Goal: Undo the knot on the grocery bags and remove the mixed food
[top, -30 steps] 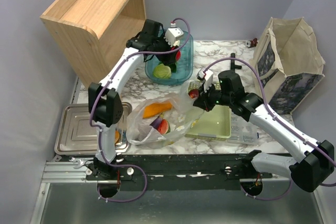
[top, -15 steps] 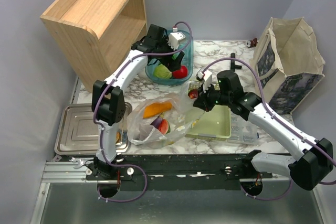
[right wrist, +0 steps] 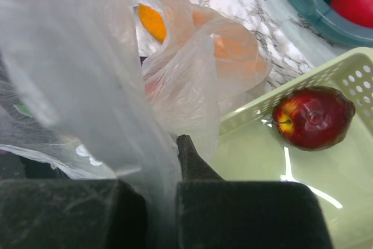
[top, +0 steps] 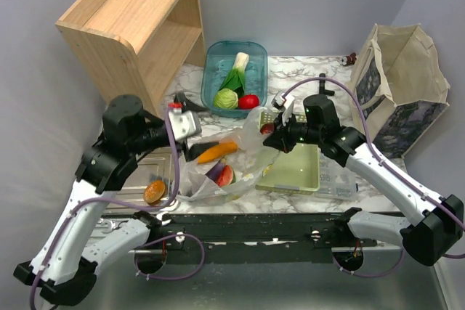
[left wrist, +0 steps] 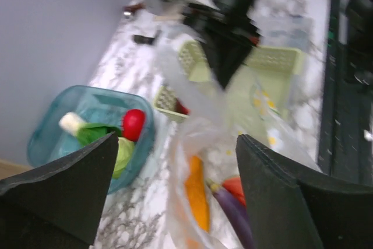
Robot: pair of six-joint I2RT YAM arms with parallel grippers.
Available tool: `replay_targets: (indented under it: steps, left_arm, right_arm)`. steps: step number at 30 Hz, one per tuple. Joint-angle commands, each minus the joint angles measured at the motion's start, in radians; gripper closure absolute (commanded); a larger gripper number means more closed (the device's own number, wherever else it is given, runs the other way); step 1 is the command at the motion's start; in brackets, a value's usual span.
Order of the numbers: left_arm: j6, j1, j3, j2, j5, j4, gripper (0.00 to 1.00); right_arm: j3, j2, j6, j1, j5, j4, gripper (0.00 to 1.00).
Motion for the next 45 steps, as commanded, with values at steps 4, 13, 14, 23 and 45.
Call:
replay_targets:
  steps: [4,13,14,23,45]
  left_arm:
    - [0.178,-0.229,-0.258,-0.019,-0.109,-0.324,0.34]
    - [0.330,-0.373,-0.562,-0.006,-0.370,-0.414,0.50]
    - [0.355,-0.381,-0.594,-0.012,-0.400,-0.408,0.49]
    - [0.222,-0.387,-0.590,-0.076,-0.476,-0.250,0.29]
    - [0.174,-0.389,-0.620,0.349,-0.643,-0.009,0.48]
  right_arm:
    - [-0.037,-0.030,0.015,0.004,-0.129,-0.002,0.99]
    - [-0.078,-0.042,0.005,0.009,-0.156,-0.057,0.99]
    - [-0.089,-0.045,0.008,0.009,-0.157,-0.056,0.99]
    - [-0.102,-0.026,0.031,0.009,-0.173,-0.023,0.99]
    - [-0.060,0.027,0.032,0.012,-0.101,0.002,0.99]
